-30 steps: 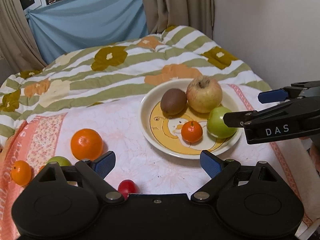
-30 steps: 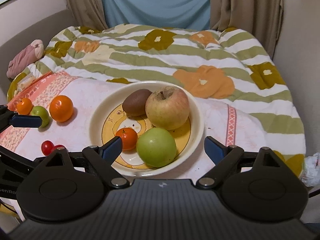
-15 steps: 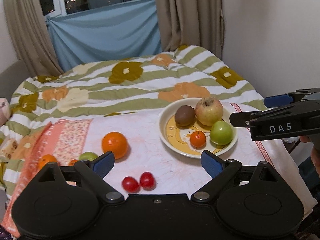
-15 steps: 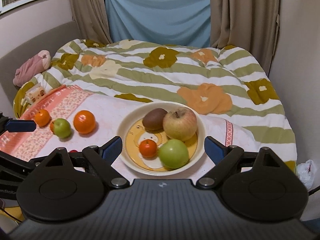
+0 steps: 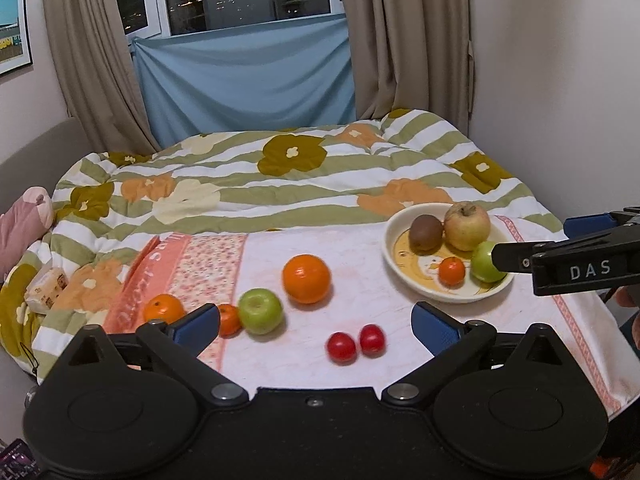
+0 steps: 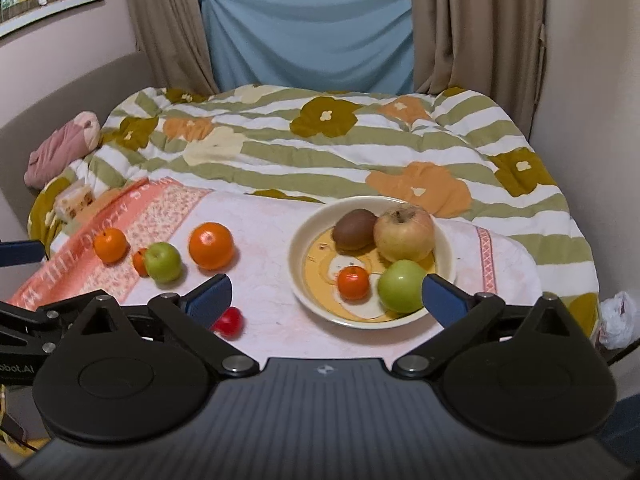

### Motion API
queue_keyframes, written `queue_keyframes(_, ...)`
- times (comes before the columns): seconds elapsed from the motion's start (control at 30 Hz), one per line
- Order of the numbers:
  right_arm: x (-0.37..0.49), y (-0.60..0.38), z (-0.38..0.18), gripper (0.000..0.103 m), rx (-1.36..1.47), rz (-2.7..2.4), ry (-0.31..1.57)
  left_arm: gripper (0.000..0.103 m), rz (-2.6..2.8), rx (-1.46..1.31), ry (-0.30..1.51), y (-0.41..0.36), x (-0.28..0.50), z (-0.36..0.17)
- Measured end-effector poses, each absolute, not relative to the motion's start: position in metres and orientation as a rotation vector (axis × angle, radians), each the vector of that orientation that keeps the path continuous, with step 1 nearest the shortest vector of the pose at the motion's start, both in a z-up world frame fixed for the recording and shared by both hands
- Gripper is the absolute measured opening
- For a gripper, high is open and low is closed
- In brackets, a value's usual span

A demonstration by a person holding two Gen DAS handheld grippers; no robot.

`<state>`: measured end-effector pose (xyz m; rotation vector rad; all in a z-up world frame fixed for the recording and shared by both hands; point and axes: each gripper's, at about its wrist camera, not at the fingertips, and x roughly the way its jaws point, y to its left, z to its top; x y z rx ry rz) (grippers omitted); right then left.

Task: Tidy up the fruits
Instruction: 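Release the tangerine and green apple into the bowl and withdraw both tools, then move the left tool to the large orange while the right tool approaches the green apple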

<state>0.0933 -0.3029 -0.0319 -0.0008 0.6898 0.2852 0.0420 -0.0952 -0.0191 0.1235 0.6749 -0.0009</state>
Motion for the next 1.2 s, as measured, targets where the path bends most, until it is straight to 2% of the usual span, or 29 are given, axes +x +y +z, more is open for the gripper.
queue_keyframes(0.43,0.077,-0.21,-0.025,0.103,0.046,0.219,0.718,0.103,-0.065,0.134,0.68,0.001,0.038,-0.016)
queue_keyframes(0.83,0.087,-0.147,-0.05,0.103,0.087,0.172,0.728,0.102,-0.106,0.172,0.697,0.075,0.08,-0.043)
queue_keyframes(1.2,0.117,-0.109,-0.093,0.103,0.12,0.145,0.778,0.09,-0.137,0.219,0.784,0.103,0.141,-0.09)
